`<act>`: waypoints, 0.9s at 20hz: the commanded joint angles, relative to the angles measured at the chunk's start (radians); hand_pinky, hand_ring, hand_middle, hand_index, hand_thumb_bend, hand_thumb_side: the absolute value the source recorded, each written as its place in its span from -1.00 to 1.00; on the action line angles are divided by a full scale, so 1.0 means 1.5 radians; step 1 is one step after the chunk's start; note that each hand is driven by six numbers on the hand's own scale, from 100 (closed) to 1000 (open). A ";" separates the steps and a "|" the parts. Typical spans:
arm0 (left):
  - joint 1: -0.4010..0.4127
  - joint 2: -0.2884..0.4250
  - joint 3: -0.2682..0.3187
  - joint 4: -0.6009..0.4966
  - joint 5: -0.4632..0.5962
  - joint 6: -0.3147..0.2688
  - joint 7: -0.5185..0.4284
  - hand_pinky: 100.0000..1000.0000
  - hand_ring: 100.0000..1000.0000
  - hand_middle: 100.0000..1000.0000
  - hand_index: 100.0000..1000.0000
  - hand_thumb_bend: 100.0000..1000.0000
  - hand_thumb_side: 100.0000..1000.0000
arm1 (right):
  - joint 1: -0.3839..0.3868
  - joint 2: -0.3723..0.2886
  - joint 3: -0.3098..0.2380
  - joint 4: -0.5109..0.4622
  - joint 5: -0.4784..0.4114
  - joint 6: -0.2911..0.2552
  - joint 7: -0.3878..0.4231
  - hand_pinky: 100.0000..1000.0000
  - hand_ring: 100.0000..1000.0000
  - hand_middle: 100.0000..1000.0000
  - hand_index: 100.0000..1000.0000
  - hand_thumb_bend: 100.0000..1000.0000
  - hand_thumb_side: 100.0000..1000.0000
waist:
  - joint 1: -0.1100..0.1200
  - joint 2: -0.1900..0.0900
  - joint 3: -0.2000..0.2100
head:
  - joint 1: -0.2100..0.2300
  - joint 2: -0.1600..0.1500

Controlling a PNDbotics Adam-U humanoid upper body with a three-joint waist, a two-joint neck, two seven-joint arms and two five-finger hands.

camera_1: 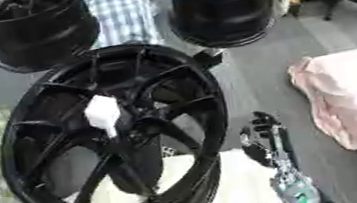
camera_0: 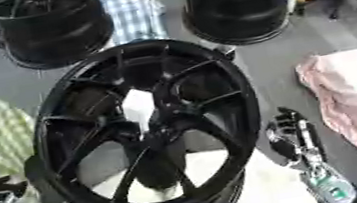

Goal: Pull the pin out of the wheel hub.

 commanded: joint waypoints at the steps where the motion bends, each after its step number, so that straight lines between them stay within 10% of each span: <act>1: -0.009 0.012 0.002 -0.008 0.002 0.000 0.002 0.34 0.27 0.19 0.54 0.25 -0.08 | -0.008 -0.004 -0.002 -0.005 -0.002 0.000 -0.001 0.43 0.40 0.31 0.64 -1.00 -1.00 | 0.002 -0.007 0.000 | -0.002 -0.001; 18: -0.011 0.073 -0.006 -0.029 -0.004 -0.019 -0.013 0.38 0.34 0.26 0.58 -0.10 -0.34 | -0.006 -0.006 -0.003 -0.006 -0.001 -0.003 -0.003 0.43 0.40 0.31 0.64 -1.00 -1.00 | 0.010 -0.007 -0.003 | -0.009 -0.001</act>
